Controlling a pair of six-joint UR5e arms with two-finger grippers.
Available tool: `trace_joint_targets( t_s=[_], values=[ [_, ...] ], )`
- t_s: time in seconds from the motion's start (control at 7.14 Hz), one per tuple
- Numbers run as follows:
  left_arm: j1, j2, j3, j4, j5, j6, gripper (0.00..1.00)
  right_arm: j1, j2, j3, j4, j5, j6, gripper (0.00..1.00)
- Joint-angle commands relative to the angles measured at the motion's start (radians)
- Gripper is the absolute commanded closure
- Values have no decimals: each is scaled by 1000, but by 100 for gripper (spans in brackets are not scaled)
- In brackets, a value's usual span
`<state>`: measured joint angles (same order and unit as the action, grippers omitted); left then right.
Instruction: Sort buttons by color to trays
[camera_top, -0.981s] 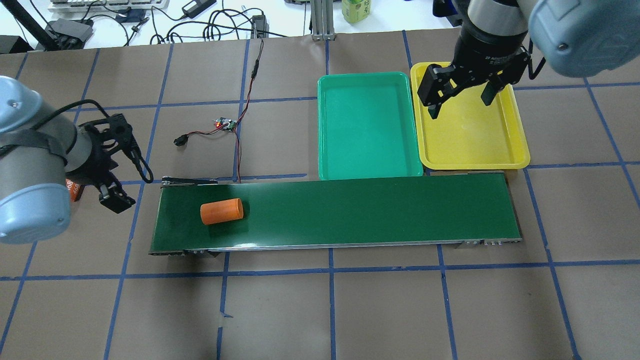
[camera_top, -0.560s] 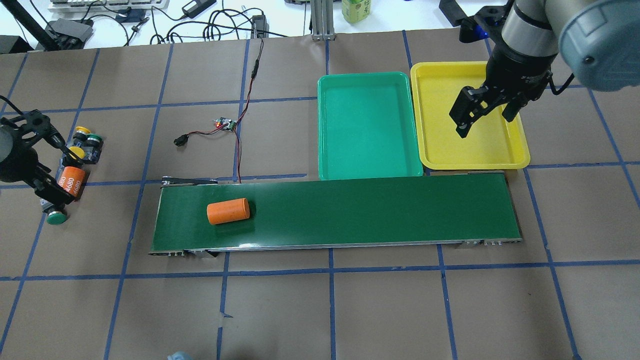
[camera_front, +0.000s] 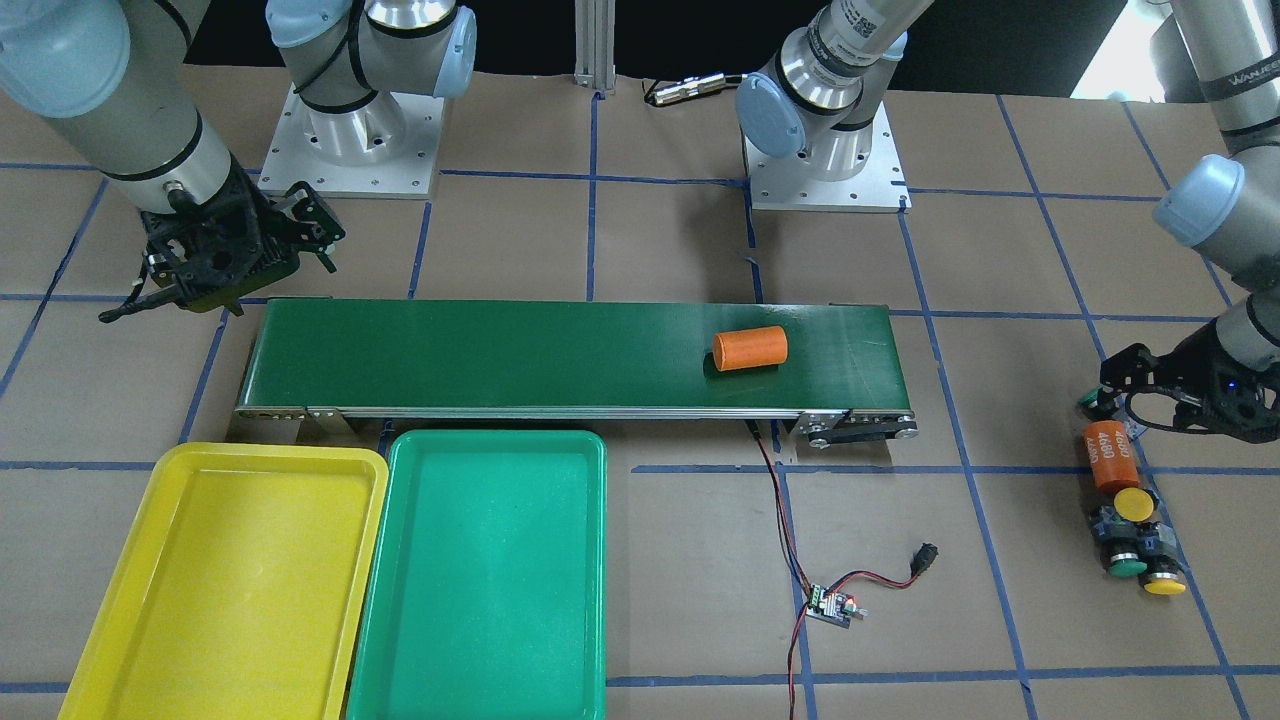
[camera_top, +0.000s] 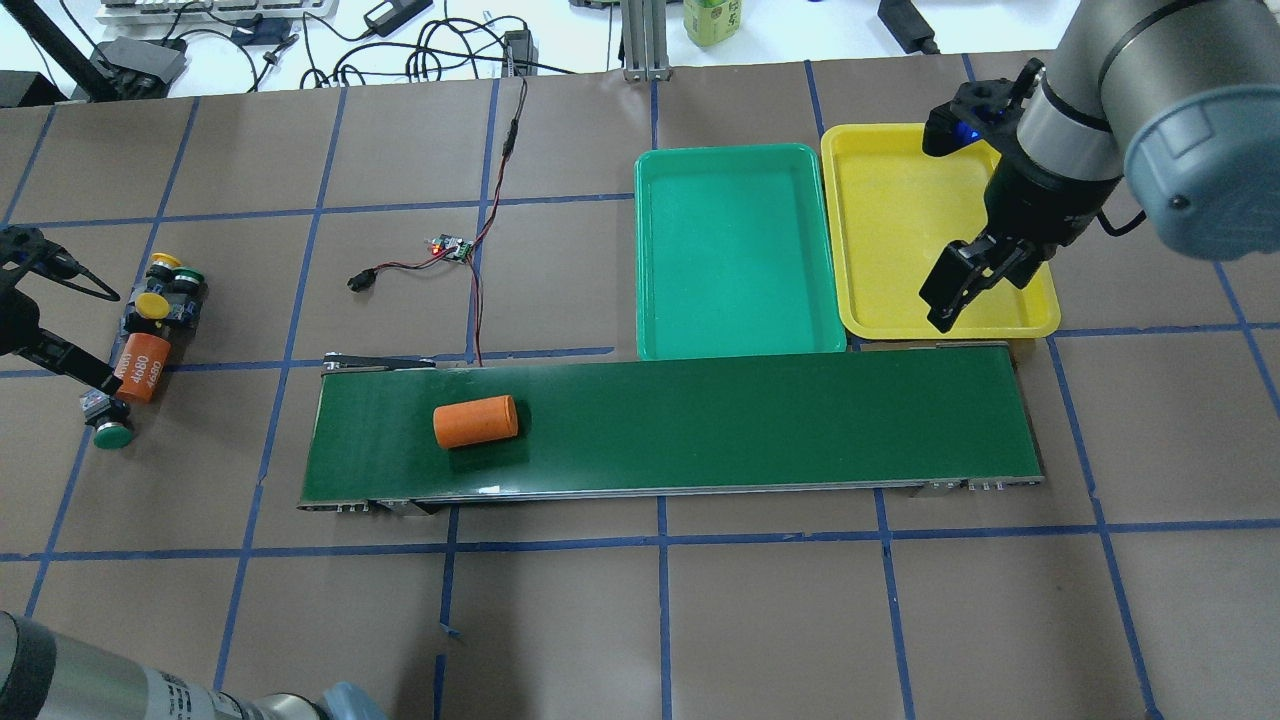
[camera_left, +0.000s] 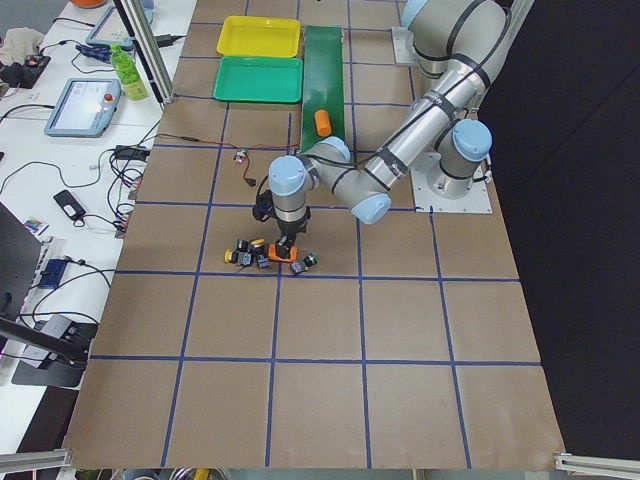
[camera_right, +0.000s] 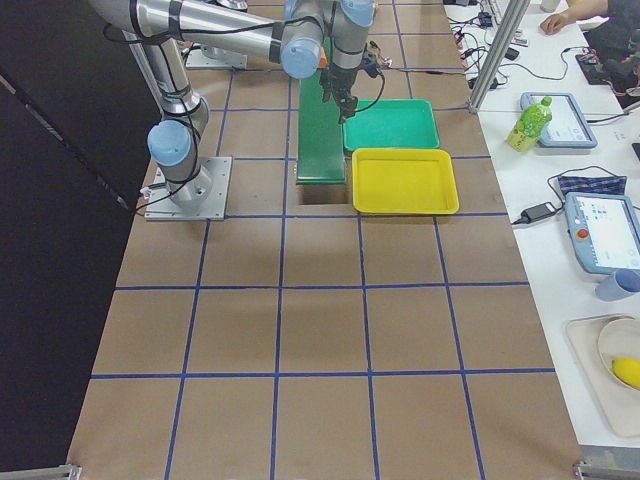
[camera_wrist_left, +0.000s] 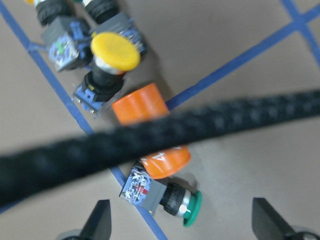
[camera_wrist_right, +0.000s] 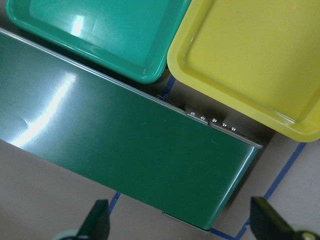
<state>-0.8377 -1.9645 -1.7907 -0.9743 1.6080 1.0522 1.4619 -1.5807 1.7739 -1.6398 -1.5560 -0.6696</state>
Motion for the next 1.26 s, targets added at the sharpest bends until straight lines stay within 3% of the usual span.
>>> trace_joint_targets(
  t_s=[0.0,0.28,0.42,0.56,0.7,0.84,1.12],
  values=[
    [0,-85,16,95,-3,-226,0,0,-51,97,-94,-1,-153,0],
    [-69,-90,13,100,0,-360,3,-3,-70,136,-129,-7,-337,0],
    [-72,-93,11,98,-2,-356,11,-3,-74,136,-130,-4,-448,0],
    [-72,-97,8,95,7,-348,42,-5,-74,137,-132,-3,-509,0],
    [-72,-97,8,95,10,-345,90,-5,-74,137,-130,1,-539,0],
    [-70,-94,11,95,10,-342,100,-6,-74,139,-133,2,-705,0],
    [-89,-6,-1,59,13,-345,100,-6,-74,140,-129,7,-812,0]
  ],
)
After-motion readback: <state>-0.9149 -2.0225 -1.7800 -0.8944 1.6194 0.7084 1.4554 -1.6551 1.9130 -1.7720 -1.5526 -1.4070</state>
